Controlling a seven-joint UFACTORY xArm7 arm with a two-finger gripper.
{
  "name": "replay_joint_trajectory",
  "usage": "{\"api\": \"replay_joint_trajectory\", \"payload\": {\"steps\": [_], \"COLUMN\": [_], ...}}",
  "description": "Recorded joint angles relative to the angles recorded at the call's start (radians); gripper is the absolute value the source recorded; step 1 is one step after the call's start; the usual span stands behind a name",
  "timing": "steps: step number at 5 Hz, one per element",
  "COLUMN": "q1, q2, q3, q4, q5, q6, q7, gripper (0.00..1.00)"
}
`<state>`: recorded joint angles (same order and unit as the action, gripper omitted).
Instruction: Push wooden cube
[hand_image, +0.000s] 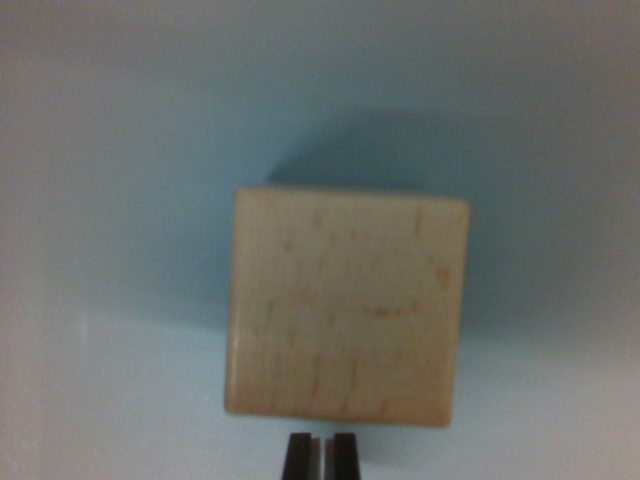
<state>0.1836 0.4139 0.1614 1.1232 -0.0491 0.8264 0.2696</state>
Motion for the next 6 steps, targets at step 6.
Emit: {"api": "replay_joint_trajectory", "payload": {"steps": [6], "q1": [-0.0013], "q2": [0.074], "q3": [-0.009], "q4": [0.122], "q5": [-0.0060], "q6": [0.048], "q7": [-0.012], "gripper": [1.00]}}
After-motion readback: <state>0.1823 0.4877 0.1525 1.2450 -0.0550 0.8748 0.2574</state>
